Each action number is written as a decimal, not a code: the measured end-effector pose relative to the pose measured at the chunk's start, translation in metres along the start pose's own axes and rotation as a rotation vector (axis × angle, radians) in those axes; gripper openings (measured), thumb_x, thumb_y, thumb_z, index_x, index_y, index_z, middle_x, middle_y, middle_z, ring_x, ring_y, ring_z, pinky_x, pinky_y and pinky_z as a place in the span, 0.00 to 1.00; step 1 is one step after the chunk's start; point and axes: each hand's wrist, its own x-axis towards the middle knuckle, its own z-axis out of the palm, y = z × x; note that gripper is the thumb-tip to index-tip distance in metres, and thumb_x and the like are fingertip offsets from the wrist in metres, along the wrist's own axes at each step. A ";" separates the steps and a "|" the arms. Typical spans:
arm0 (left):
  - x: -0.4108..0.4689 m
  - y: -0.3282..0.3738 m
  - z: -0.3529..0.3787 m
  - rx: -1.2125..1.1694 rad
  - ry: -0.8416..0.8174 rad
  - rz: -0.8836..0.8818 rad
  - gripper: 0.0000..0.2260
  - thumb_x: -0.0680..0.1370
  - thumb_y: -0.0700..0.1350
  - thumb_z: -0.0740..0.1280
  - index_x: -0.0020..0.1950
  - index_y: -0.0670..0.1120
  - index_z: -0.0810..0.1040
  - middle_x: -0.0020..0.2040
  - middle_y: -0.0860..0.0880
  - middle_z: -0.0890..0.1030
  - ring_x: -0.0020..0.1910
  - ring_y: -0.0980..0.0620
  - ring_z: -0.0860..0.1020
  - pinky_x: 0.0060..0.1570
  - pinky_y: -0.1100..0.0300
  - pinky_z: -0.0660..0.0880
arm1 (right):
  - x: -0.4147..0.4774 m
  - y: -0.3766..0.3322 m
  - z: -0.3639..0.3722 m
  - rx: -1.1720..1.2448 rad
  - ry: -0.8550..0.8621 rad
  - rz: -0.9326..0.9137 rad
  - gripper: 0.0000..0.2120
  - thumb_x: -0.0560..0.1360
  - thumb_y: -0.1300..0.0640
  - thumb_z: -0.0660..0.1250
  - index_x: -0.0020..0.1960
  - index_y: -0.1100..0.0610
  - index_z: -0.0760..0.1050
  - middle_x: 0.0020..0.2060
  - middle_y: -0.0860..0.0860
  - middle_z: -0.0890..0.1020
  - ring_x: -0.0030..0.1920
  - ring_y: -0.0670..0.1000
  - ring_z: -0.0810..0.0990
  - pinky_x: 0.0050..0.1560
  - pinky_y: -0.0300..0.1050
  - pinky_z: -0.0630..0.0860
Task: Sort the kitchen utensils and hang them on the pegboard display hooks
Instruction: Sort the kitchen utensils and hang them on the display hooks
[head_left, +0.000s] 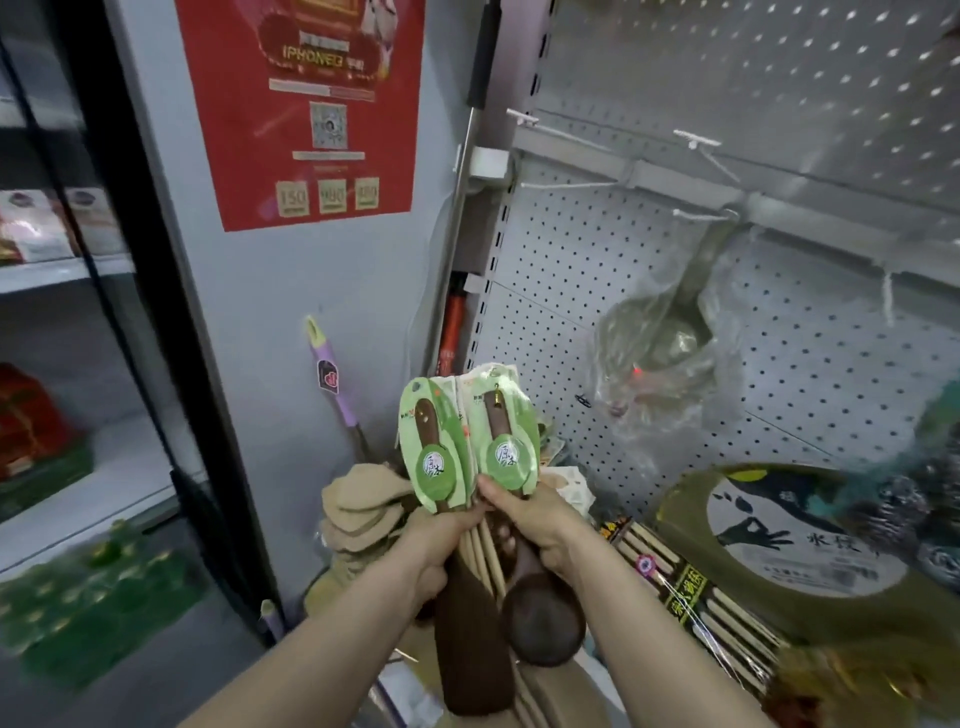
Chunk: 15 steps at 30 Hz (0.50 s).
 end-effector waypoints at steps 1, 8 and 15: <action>0.011 0.004 0.005 0.014 -0.016 -0.015 0.15 0.72 0.39 0.73 0.59 0.40 0.80 0.50 0.40 0.84 0.50 0.42 0.82 0.54 0.47 0.78 | 0.009 -0.004 -0.005 -0.008 0.015 0.005 0.13 0.73 0.48 0.74 0.49 0.56 0.79 0.31 0.49 0.79 0.24 0.43 0.73 0.22 0.35 0.69; 0.075 0.030 0.039 -0.017 -0.003 -0.103 0.12 0.75 0.38 0.71 0.58 0.38 0.79 0.53 0.38 0.82 0.51 0.41 0.80 0.54 0.49 0.77 | 0.077 -0.026 -0.040 -0.076 0.062 0.029 0.21 0.73 0.49 0.74 0.60 0.59 0.79 0.51 0.55 0.85 0.48 0.52 0.83 0.55 0.50 0.81; 0.113 0.044 0.069 -0.030 -0.055 -0.206 0.06 0.78 0.39 0.67 0.55 0.41 0.77 0.40 0.44 0.80 0.39 0.46 0.77 0.38 0.53 0.74 | 0.122 -0.039 -0.068 -0.295 0.127 0.046 0.12 0.72 0.45 0.74 0.43 0.52 0.76 0.34 0.47 0.80 0.29 0.43 0.77 0.33 0.39 0.74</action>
